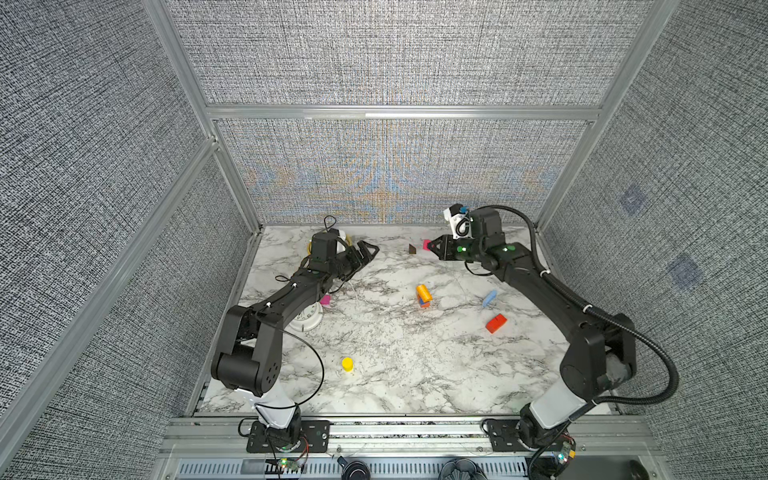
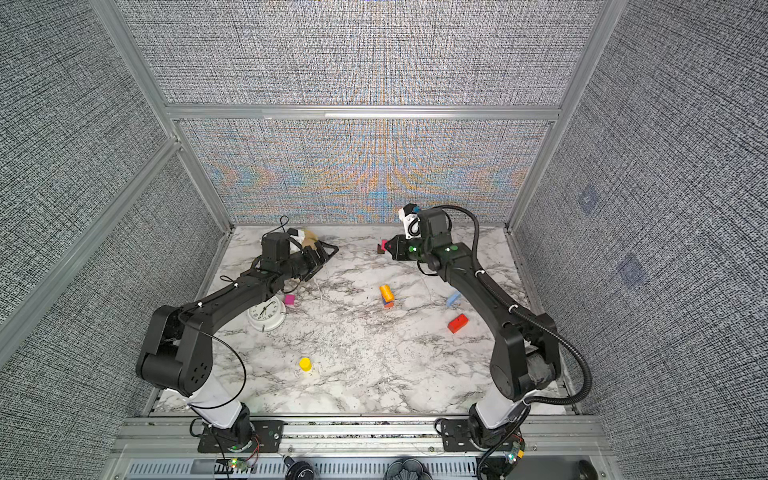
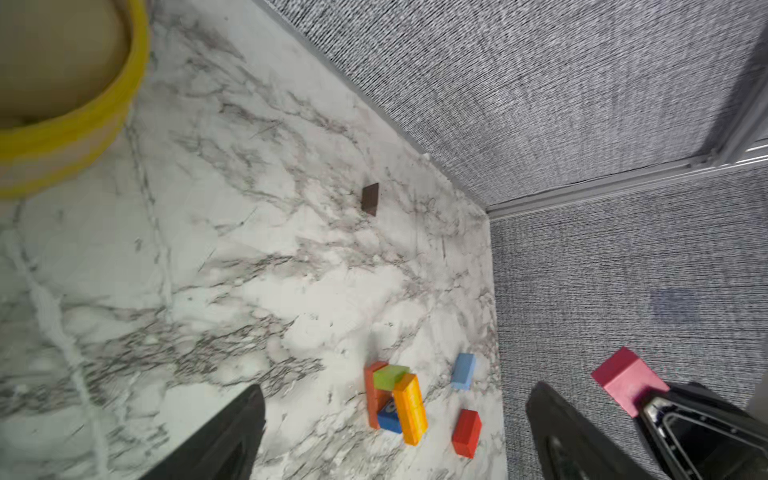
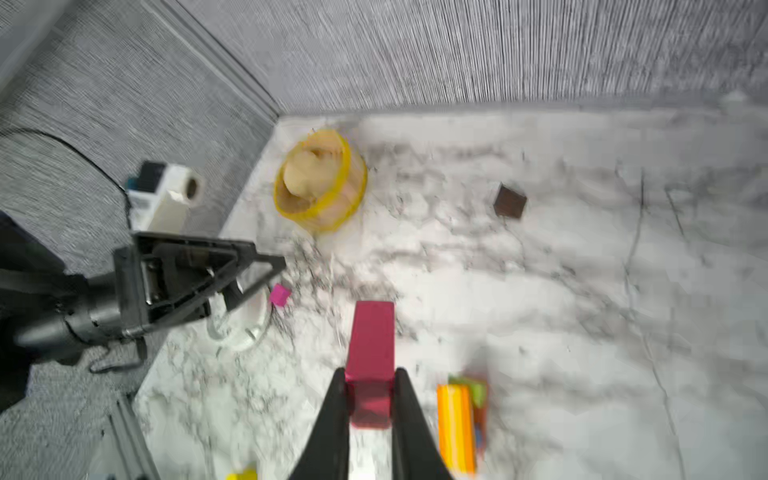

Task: Build the wood block tower
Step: 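Open the left gripper and draw it back while the right holds the pink block, then carry the pink block over the Supermarket block with the right gripper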

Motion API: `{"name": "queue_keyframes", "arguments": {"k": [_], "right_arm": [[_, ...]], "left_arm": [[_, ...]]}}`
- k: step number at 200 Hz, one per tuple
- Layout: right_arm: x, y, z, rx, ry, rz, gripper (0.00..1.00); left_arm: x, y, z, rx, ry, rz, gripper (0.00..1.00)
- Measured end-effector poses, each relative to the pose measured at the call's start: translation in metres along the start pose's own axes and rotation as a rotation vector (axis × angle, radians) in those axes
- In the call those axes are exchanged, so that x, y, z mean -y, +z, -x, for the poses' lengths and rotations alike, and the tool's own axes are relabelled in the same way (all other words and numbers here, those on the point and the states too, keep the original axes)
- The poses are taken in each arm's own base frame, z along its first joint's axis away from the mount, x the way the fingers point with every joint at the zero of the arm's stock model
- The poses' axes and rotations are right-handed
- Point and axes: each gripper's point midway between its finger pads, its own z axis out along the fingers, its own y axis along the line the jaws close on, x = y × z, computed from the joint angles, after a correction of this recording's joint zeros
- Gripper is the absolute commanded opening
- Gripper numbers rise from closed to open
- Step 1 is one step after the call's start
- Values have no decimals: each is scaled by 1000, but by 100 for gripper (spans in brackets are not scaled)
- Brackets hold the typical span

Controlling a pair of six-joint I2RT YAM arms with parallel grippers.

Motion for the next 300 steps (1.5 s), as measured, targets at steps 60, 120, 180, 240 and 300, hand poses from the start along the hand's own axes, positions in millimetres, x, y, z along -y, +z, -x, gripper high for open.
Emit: {"name": "queue_keyframes", "arguments": {"k": [60, 120, 180, 240, 300], "right_arm": [[-20, 2, -64, -450, -142, -120, 12], [-16, 9, -99, -698, -292, -265, 14], [-9, 36, -104, -783, -361, -315, 14], [12, 51, -112, -835, -377, -390, 14], [27, 61, -113, -840, -338, -413, 14]], "left_arm": [[-54, -3, -36, -27, 22, 116, 99], [-75, -6, -47, -2, 37, 142, 99], [-86, -1, -51, 7, 51, 162, 99], [-94, 4, -54, 1, 47, 170, 99], [-103, 9, -56, -8, 38, 189, 99]]}}
